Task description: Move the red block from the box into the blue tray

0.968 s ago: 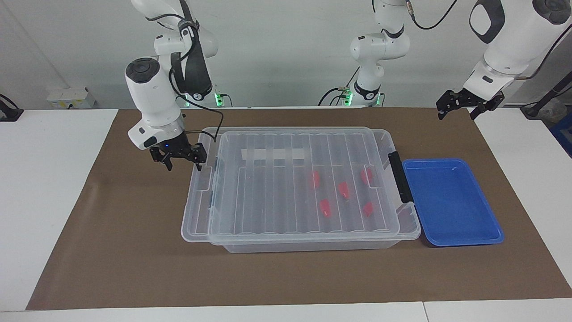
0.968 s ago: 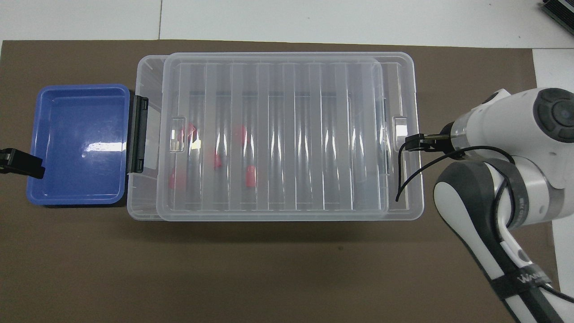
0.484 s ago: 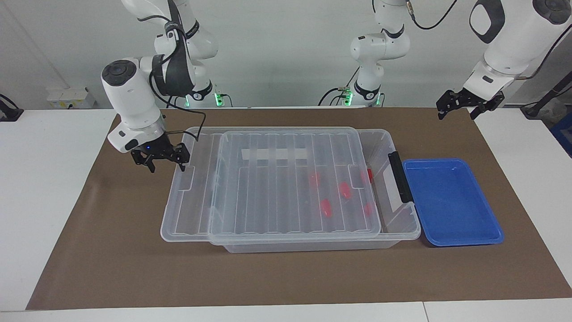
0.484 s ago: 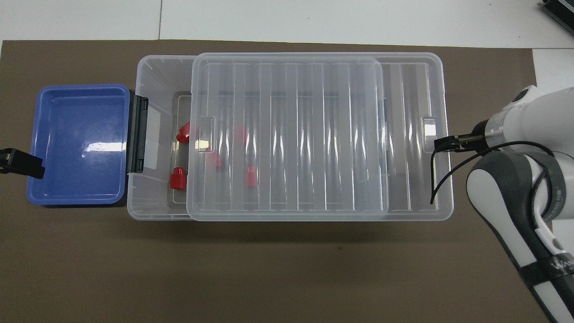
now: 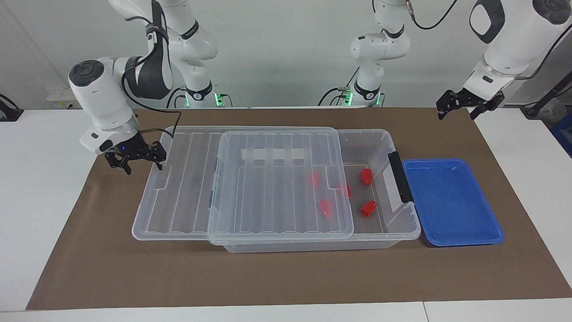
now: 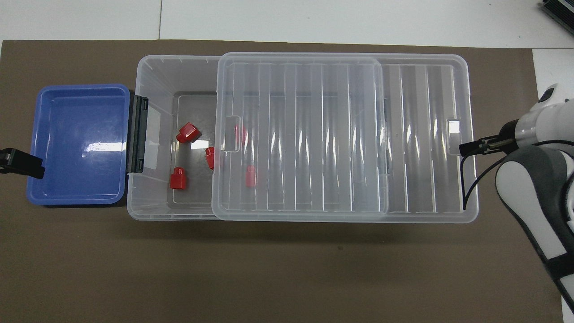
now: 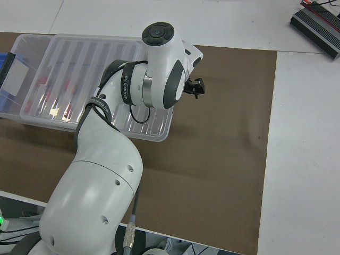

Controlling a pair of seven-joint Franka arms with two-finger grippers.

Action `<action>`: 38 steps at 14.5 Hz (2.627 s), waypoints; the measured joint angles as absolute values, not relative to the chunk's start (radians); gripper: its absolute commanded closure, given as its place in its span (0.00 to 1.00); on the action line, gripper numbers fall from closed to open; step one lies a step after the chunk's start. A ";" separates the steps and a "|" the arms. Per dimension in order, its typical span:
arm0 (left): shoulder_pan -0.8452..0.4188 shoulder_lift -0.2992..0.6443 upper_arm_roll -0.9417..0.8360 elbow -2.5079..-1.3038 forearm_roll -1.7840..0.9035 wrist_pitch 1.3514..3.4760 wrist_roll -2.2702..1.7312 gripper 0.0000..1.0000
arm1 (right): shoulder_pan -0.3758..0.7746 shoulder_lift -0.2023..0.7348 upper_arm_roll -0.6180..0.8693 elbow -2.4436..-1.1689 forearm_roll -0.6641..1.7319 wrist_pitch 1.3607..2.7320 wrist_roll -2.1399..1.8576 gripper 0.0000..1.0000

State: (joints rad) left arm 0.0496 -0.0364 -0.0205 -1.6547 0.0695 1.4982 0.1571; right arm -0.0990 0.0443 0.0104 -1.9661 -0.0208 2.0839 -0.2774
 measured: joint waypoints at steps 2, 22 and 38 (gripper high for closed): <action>0.049 -0.036 -0.023 -1.655 0.069 1.498 0.157 0.00 | -0.123 0.044 0.010 -1.966 -0.021 2.084 -0.342 0.04; -0.333 0.147 -0.044 -1.980 0.042 2.205 -0.796 0.09 | 0.004 -0.044 0.020 -1.869 -0.020 1.892 0.131 0.00; -0.384 0.322 -0.038 -1.983 0.119 2.362 -0.911 1.00 | 0.019 0.025 0.013 -1.556 -0.022 1.587 0.216 0.00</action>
